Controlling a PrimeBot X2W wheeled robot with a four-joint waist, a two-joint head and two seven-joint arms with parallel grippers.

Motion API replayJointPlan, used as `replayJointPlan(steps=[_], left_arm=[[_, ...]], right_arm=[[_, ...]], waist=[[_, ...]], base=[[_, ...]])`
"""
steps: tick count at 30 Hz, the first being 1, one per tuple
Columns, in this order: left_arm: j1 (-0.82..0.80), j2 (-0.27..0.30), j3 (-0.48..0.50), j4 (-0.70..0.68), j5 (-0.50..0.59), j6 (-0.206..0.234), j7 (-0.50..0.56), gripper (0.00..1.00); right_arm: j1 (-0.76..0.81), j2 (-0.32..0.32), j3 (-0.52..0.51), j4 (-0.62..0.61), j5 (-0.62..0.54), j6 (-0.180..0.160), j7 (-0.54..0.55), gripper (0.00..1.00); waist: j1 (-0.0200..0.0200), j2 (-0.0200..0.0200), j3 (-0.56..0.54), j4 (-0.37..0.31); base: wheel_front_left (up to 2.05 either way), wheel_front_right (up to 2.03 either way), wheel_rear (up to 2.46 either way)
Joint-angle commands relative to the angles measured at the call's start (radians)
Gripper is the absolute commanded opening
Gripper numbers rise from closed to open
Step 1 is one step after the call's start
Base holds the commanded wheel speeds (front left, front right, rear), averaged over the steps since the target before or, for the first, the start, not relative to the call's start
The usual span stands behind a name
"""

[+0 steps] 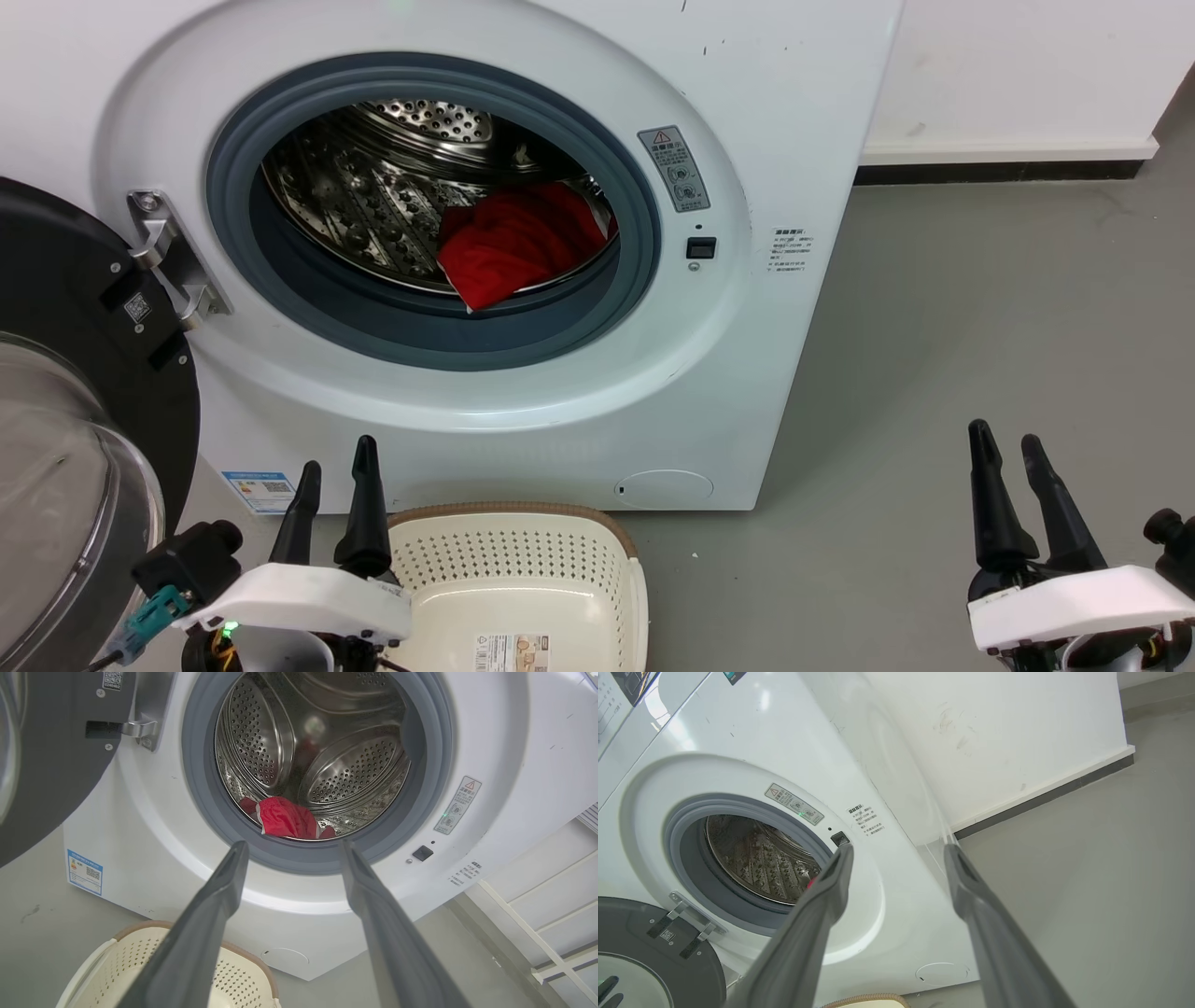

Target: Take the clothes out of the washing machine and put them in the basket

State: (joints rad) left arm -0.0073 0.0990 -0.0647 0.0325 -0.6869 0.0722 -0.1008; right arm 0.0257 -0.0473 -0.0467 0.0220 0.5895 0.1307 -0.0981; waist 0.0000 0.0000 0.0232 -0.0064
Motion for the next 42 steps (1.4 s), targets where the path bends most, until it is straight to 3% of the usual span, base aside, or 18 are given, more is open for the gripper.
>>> replayJointPlan(steps=[1, 22, 42], left_arm=[[-0.001, 0.011, -0.009, -0.023, 0.039, 0.01, -0.011, 1.0], [0.046, 0.02, -0.037, -0.061, 0.257, 0.042, -0.066, 1.0], [0.08, 0.003, -0.026, -0.089, 0.442, 0.042, -0.111, 1.0]], right_arm=[[0.001, -0.004, 0.004, -0.024, -0.041, 0.0, -0.013, 1.0], [0.041, -0.005, 0.023, -0.085, -0.276, 0.0, -0.068, 1.0], [0.074, -0.005, 0.029, -0.117, -0.464, 0.0, -0.115, 1.0]], waist=[[0.0, 0.0, -0.001, 0.0], [0.0, 0.0, -0.002, 0.0], [0.0, 0.0, 0.003, 0.0]], base=[[0.0, 0.0, 0.0], [0.0, 0.0, 0.0], [0.0, 0.0, 0.0]])
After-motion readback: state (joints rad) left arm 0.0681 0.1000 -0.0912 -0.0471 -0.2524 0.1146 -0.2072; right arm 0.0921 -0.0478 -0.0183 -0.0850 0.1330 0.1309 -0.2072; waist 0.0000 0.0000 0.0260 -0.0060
